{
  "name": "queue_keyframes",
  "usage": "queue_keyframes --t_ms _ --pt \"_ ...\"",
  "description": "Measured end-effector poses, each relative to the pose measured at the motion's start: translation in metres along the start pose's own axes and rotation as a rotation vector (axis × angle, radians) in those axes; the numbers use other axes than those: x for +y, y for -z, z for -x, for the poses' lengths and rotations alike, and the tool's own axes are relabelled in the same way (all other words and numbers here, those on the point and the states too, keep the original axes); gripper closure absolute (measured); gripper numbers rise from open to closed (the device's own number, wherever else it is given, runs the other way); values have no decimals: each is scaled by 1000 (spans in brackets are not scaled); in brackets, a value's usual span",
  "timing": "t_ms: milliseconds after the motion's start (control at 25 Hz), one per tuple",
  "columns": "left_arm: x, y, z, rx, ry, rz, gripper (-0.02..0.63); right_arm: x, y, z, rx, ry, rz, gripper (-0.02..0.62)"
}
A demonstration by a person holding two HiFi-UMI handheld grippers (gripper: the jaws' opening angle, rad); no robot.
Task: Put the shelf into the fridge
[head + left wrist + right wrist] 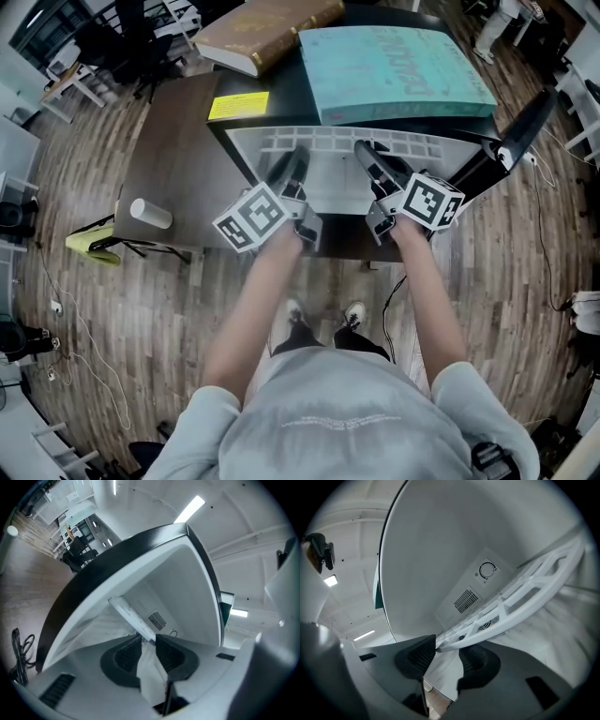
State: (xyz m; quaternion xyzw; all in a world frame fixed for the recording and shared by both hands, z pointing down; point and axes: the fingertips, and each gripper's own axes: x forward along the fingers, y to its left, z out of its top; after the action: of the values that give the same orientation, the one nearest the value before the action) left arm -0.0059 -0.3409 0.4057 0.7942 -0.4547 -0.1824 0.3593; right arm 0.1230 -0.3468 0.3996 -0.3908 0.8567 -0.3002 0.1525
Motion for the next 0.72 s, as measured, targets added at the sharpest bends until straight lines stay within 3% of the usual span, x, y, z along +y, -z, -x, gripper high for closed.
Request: queue_keyframes --t_ms 320,720 --pt "1 -2 -5 -15 17 -1 511 -4 -2 -4 -16 13 0 426" --pt "6 2 7 110 7 -195 511 -3 4 11 -3 113 34 420"
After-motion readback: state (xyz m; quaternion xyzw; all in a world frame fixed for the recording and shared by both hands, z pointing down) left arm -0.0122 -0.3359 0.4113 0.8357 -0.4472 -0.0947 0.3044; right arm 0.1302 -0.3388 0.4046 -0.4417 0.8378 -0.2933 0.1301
